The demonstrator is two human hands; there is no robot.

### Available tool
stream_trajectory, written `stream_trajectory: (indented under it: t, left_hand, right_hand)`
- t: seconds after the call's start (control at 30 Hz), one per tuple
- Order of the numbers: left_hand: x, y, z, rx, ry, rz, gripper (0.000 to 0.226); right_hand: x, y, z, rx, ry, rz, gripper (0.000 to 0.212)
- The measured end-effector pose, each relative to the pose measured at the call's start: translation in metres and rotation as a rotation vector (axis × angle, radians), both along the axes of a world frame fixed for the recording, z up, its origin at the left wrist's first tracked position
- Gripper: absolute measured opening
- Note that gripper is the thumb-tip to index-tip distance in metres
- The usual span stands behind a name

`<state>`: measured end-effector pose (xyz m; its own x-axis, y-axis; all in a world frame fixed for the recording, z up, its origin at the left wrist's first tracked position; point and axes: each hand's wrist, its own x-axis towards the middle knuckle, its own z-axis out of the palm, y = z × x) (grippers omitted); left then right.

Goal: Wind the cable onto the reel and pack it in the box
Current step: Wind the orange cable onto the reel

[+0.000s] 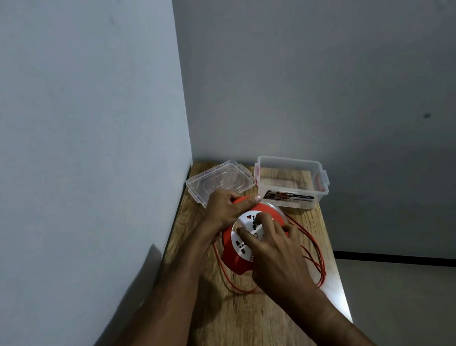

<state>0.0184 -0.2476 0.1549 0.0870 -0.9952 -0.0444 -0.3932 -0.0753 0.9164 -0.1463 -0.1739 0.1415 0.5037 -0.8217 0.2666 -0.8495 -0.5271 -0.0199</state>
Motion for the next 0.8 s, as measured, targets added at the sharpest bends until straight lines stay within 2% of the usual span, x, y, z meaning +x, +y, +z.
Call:
stream_trajectory:
  t: [0.1, 0.23, 0.33, 0.5, 0.7, 0.8]
  left_hand:
    - [-0.003, -0.003, 0.003, -0.016, -0.021, -0.011, 0.036]
    - [-0.004, -0.011, 0.012, -0.055, -0.023, 0.004, 0.042]
    - [-0.001, -0.016, 0.023, -0.069, -0.039, 0.008, 0.037]
    - [0.002, -0.020, 0.032, -0.114, -0.030, 0.056, 0.039]
    - [-0.002, -0.022, 0.039, -0.168, 0.010, 0.040, 0.037]
    - [-0.004, -0.022, 0.041, -0.177, 0.004, 0.001, 0.036]
  right_hand:
    - [-0.004, -0.009, 0.008, -0.025, -0.027, 0.038, 0.089]
    - [-0.006, -0.031, 0.025, -0.042, -0.105, 0.099, 0.073]
    - [-0.004, -0.044, 0.031, -0.066, -0.167, 0.115, 0.066]
    - [0.008, -0.043, 0.038, -0.047, -0.366, -0.033, 0.062]
    - [0.019, -0.034, 0.044, 0.133, -0.724, -0.265, 0.061]
    - [0.020, -0.034, 0.045, 0.179, -0.834, -0.285, 0.048]
